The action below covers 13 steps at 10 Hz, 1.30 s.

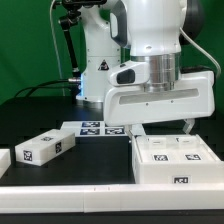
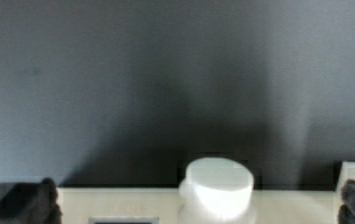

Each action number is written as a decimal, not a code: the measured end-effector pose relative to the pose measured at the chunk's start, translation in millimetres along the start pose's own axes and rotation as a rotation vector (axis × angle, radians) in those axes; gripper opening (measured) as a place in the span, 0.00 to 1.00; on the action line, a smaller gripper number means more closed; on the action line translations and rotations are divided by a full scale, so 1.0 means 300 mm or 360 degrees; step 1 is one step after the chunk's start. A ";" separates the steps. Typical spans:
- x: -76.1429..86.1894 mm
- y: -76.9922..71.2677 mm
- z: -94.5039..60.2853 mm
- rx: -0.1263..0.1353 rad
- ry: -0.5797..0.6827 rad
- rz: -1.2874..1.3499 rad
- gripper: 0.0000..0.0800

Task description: Assemble cabinet

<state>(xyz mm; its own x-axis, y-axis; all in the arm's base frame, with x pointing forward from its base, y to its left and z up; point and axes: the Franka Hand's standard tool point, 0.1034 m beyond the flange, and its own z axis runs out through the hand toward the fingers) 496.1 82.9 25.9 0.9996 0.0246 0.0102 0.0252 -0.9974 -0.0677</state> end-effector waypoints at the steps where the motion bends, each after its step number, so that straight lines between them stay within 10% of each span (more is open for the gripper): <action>1: -0.002 -0.004 0.017 -0.0006 -0.0011 0.0003 1.00; 13: -0.024 -0.036 0.069 -0.0008 -0.0007 -0.0059 1.00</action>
Offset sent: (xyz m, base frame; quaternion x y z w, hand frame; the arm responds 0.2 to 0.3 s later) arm 0.0093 -0.0125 -0.0070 -0.0037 0.0092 -0.0015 0.9999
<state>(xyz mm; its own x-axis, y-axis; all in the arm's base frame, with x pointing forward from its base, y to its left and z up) 488.8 94.8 6.0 0.9981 0.0617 0.0081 0.0621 -0.9961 -0.0624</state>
